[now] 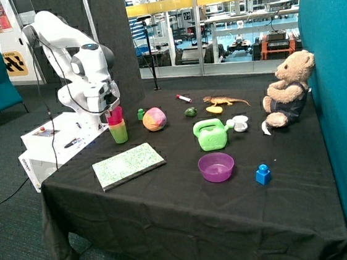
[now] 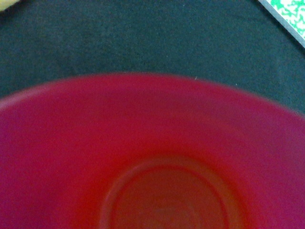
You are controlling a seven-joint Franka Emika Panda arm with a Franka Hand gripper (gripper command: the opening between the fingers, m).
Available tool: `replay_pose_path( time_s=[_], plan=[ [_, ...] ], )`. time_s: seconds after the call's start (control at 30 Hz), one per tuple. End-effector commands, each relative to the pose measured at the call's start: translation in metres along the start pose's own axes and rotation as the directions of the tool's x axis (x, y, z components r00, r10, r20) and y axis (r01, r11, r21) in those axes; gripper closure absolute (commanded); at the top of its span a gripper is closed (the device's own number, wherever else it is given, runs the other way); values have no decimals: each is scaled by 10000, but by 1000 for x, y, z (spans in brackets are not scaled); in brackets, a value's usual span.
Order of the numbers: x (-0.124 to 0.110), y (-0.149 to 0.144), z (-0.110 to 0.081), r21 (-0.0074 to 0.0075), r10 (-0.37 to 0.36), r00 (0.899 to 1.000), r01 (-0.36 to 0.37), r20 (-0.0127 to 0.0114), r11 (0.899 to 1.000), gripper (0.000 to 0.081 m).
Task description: Stack the cups
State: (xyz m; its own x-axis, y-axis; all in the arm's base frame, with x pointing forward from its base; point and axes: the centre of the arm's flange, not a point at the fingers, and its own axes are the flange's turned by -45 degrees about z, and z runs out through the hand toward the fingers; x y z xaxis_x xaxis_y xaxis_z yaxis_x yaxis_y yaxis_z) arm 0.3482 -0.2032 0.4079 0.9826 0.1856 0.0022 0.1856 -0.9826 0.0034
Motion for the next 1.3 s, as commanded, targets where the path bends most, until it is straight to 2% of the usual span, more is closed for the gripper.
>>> replay_pose_path(
  time_s=[0.0,0.57,0.97,1.03,1.07,1.13,1.2,1.27],
  plan=[
    [8,1,9,34,-57,10000,57,22,10000,808],
    [29,1,20,34,-106,9999,106,22,9999,808],
    [21,-7,24,35,-411,9992,411,21,9992,808],
    [19,-8,26,35,-475,9989,475,21,9989,756],
    [17,-9,28,35,-531,9986,531,21,9986,588],
    [15,-10,31,35,-567,9984,567,20,9984,410],
    [14,-12,33,35,-627,9980,627,20,9980,309],
    [14,-12,34,35,-637,9980,637,20,9980,248]
  ],
)
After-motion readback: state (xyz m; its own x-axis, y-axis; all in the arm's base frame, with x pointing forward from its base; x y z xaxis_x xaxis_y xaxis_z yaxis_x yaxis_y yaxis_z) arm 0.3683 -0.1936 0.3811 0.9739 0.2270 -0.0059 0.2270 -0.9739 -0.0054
